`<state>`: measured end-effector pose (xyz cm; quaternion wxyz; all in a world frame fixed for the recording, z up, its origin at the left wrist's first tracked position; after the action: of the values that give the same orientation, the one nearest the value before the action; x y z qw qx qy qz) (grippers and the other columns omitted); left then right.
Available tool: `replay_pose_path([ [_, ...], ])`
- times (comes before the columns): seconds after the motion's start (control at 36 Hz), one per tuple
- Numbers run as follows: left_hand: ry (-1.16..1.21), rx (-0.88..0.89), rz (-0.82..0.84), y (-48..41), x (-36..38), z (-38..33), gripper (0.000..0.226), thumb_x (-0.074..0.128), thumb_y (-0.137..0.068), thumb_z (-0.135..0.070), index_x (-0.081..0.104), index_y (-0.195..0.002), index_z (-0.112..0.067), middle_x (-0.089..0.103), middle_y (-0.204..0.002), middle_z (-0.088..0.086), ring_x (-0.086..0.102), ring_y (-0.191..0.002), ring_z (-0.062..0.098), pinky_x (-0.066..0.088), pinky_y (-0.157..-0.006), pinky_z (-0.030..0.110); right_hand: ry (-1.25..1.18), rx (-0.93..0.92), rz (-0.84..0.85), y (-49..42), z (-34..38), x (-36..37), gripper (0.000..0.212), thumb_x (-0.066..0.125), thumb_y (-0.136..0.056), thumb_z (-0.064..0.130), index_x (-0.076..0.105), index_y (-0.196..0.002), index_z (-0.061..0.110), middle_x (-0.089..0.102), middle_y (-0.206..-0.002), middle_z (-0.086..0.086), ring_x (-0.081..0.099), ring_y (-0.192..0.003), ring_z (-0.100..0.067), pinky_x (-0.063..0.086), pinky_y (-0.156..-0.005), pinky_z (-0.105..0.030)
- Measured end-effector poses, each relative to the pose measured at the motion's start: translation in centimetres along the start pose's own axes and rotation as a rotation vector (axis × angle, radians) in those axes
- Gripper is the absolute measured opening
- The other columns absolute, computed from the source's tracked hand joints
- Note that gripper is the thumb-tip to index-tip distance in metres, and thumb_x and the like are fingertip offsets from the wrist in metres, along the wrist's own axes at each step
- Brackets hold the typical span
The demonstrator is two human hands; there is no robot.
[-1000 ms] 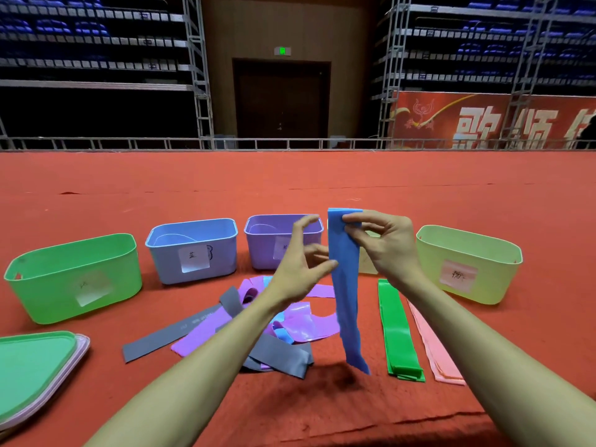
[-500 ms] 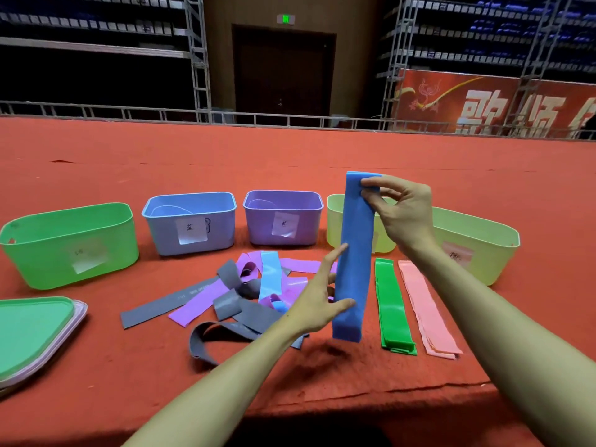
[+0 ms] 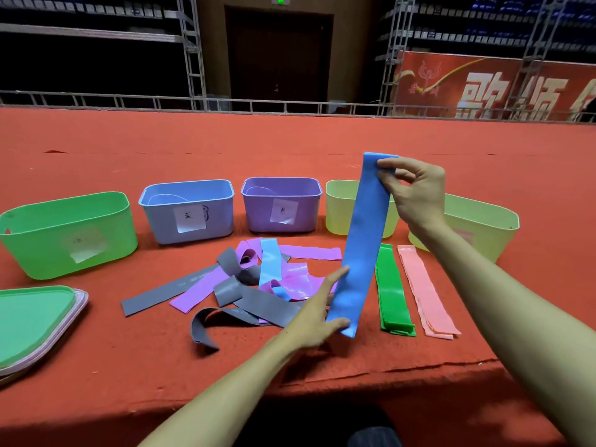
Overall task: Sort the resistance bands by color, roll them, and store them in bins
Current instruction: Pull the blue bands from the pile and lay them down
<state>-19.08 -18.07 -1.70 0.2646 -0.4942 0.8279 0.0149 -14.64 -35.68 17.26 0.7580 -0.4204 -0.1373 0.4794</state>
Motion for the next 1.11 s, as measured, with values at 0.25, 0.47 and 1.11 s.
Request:
replay_pose_path([
  [0.25, -0.177, -0.068, 0.138, 0.4, 0.3, 0.9, 0.068, 0.066, -0.086, -0.011, 0.035, -0.143, -0.03, 0.038, -0.134, -0.027, 0.05, -0.112, 0.007, 0.045, -0.092, 0.022, -0.016, 0.133, 0.001, 1.6, -3.8, -0.3, 0.022, 0.066, -0.084, -0.002, 0.071, -0.097, 0.015, 0.067, -0.083, 0.007, 0.058, -0.062, 0.012, 0.048, -0.065, -0.01],
  [0.47, -0.284, -0.152, 0.198, -0.3, 0.9, 1.3, 0.06, 0.07, -0.084, -0.017, 0.046, -0.138, -0.023, 0.058, -0.116, -0.004, 0.048, -0.078, 0.007, 0.04, -0.071, 0.01, -0.012, 0.189, 0.104, 3.4, -5.6, 0.1, 0.026, 0.066, -0.084, -0.003, 0.071, -0.098, 0.019, 0.07, -0.091, -0.003, 0.063, -0.069, 0.003, 0.055, -0.066, -0.02],
  [1.11, -0.62, -0.136, 0.246, -3.7, -2.9, 0.1, 0.04, 0.065, -0.089, -0.031, 0.059, -0.125, -0.016, 0.062, -0.11, 0.015, 0.056, -0.101, 0.029, 0.039, -0.082, 0.028, 0.081, 0.191, 0.254, 7.1, -8.3, 1.3, 0.025, 0.07, -0.082, 0.0, 0.073, -0.096, 0.02, 0.069, -0.084, 0.004, 0.057, -0.065, 0.007, 0.049, -0.069, -0.021],
])
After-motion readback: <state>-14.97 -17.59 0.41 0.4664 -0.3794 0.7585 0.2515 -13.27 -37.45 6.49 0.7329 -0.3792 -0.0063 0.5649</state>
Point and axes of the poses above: each hand's wrist, its own y-axis away from the middle knuckle, its own x-axis out of the palm, z = x × y, the point moved 2 cm from there along -y, towards the middle knuckle
